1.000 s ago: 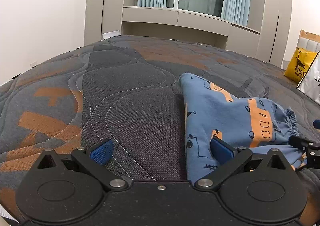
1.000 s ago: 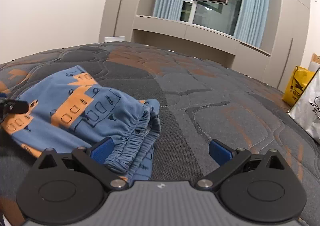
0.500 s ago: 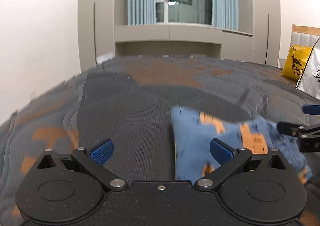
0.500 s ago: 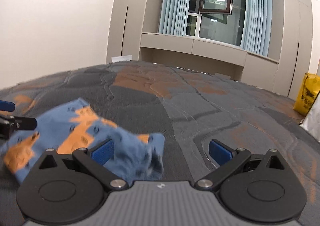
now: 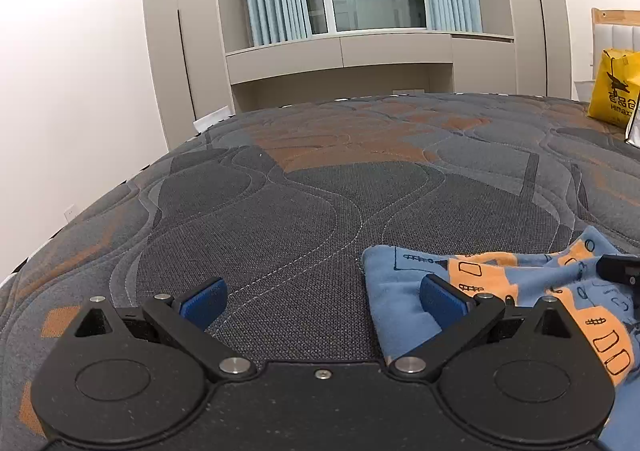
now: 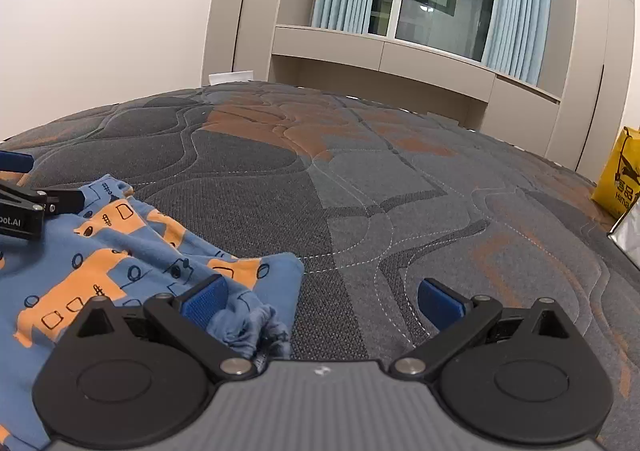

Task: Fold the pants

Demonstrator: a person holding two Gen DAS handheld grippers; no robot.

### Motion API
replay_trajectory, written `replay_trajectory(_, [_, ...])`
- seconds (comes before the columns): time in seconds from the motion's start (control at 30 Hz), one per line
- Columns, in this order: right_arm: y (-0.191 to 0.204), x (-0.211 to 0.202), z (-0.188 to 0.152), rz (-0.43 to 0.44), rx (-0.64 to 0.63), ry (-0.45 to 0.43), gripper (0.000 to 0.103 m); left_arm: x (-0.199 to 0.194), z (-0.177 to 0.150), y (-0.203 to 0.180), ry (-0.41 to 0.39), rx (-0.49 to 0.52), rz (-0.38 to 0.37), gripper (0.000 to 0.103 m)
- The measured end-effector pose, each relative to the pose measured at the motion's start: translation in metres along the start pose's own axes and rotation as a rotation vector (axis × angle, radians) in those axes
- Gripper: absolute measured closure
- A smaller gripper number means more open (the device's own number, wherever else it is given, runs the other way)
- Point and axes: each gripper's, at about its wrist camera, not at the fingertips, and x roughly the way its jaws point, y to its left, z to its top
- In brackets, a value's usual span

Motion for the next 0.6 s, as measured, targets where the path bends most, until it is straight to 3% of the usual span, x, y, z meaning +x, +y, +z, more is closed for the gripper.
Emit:
replay_trajectory(0.27, [0.0,-0.005,-0.003,-0.009,-0.006,-0.018,0.0,-0.004,0.002,0.001,0.004,-0.023,0.006,0.001])
replay_trajectory(0.4, [0.002,-0.036,0.001,-0.051,0.039,-0.138,0.0,-0.025,0.002,0.003,-0.03,-0.059,0.007,0.001])
replay_trajectory(0.5, [0.004,-0.06,-0.001,0.016,0.095,-0.175,0.0,-0.044,-0.002,0.002,-0.037,-0.082,-0.037,0.001])
replay_trajectory(0.6, [0.017,-0.065,-0.01,0.067,0.035,-0.11,0.0,-0.058,-0.012,-0.004,-0.016,-0.084,-0.079,0.001])
